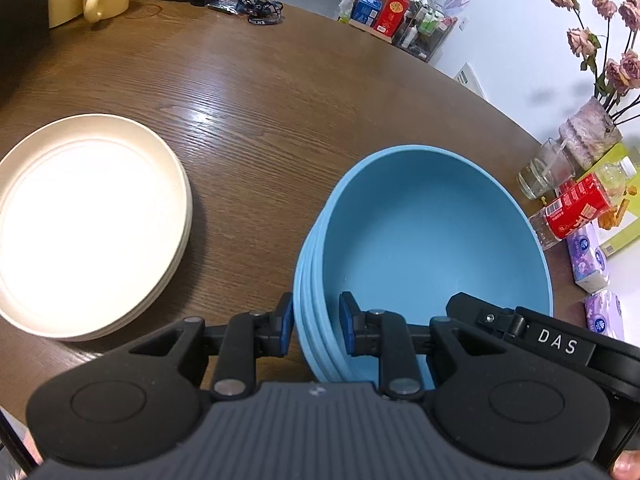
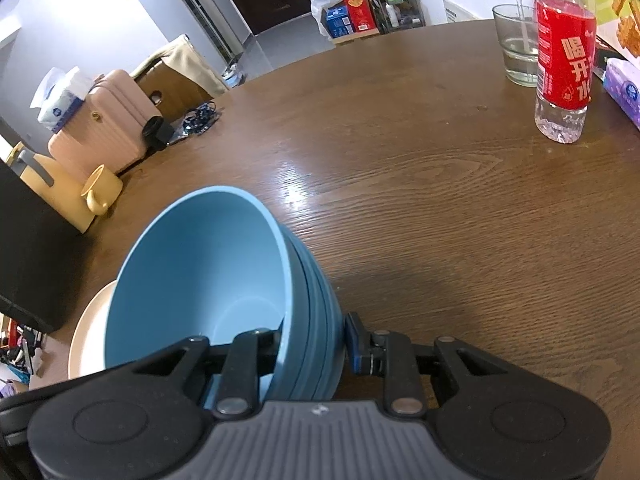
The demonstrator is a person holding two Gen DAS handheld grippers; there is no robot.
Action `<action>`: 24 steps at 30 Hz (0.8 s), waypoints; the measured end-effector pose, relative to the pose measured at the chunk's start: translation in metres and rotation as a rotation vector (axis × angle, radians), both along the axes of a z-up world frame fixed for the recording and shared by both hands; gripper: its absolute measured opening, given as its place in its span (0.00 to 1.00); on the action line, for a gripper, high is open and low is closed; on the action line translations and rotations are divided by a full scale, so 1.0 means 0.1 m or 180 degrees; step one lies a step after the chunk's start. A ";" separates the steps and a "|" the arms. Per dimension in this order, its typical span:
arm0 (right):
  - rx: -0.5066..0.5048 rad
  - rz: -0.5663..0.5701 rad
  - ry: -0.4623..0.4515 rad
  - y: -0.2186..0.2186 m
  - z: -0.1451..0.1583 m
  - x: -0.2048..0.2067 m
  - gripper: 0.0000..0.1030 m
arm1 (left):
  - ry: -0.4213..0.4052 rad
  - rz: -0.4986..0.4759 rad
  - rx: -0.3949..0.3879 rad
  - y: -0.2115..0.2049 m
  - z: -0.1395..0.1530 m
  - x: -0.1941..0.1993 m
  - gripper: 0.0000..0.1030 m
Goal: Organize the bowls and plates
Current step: 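Lift the blue bowl stack and carry it over the cream plate stack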
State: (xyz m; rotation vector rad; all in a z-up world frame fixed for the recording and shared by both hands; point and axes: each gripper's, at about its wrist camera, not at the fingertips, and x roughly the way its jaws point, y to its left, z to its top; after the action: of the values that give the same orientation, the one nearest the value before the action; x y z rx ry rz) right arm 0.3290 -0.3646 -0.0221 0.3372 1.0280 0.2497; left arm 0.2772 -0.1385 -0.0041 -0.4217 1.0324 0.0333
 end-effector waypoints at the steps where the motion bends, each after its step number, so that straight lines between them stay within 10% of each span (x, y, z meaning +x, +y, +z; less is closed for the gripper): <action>1: -0.0002 0.0008 -0.0008 0.02 0.01 -0.02 0.23 | -0.0007 0.0009 -0.0002 0.01 0.01 -0.02 0.23; 24: -0.0034 0.0272 -0.0183 0.61 0.31 -0.30 0.23 | -0.0167 0.0297 -0.0049 0.60 0.23 -0.42 0.23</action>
State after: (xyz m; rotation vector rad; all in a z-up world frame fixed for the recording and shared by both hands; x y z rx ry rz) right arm 0.2993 -0.3036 0.0087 0.2752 0.9877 0.3288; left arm 0.2350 -0.0783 0.0190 -0.4823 0.9615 0.0972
